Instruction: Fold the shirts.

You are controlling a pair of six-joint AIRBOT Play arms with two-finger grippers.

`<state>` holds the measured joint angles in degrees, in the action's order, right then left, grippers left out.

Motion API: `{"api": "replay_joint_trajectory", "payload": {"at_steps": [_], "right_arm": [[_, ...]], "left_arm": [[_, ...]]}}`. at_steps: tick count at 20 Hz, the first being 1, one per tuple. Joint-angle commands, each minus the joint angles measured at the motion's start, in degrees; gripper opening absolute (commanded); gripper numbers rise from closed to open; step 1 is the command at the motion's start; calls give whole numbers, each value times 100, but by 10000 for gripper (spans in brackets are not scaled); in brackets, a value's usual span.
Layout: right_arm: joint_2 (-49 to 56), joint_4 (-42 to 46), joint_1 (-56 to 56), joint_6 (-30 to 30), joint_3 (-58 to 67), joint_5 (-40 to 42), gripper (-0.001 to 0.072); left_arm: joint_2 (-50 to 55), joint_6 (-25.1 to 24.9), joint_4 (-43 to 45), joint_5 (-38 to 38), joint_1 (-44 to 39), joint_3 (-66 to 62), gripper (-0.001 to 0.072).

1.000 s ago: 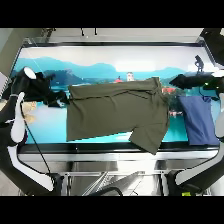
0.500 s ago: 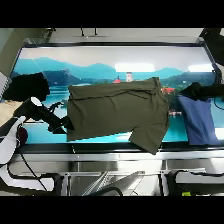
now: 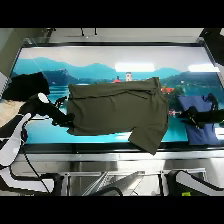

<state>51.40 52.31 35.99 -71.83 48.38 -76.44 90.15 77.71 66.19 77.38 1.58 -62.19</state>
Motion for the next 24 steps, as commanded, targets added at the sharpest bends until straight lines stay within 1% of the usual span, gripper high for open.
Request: {"api": "replay_joint_trajectory", "payload": {"at_steps": [1,3,6,8,11,12,13,14,15,16,17,22,24], "right_arm": [[-122,133,-22,-258,-1051,221,401],[-138,-50,-195,-179,-1547,437,400],[-136,-483,-739,-17,-2155,1099,398],[-111,-610,-1191,-17,-2321,1499,362],[-101,-748,-1727,-11,-2330,1801,362],[-101,-817,-1825,28,-2328,1840,361],[-103,-1029,-1847,240,-2328,1821,345],[-111,-1307,-1845,549,-2319,1720,173],[-166,-1493,-1816,737,-2295,1593,85],[-254,-1486,-1812,765,-2238,1523,46],[-372,-1471,-1812,824,-2164,1451,23],[-793,-1403,-1523,800,-1856,1276,22],[-776,-1602,-1495,857,-1576,1281,23]], "left_arm": [[-7,-17,-17,42,57,-348,14],[-7,-20,-13,39,114,-516,14],[-7,-33,-22,13,144,-601,14],[4,-101,-17,-48,146,-592,14],[4,-122,-22,-107,201,-599,14],[4,-122,-22,-96,247,-599,14],[4,-122,-22,-66,313,-597,14],[4,-120,-22,22,402,-597,14],[4,-122,-20,160,525,-597,14],[4,-125,-20,304,645,-597,14],[4,-133,-17,463,785,-597,14],[2,-232,-20,1051,1220,-595,14],[-13,-295,-33,1375,1213,-645,14]]}}
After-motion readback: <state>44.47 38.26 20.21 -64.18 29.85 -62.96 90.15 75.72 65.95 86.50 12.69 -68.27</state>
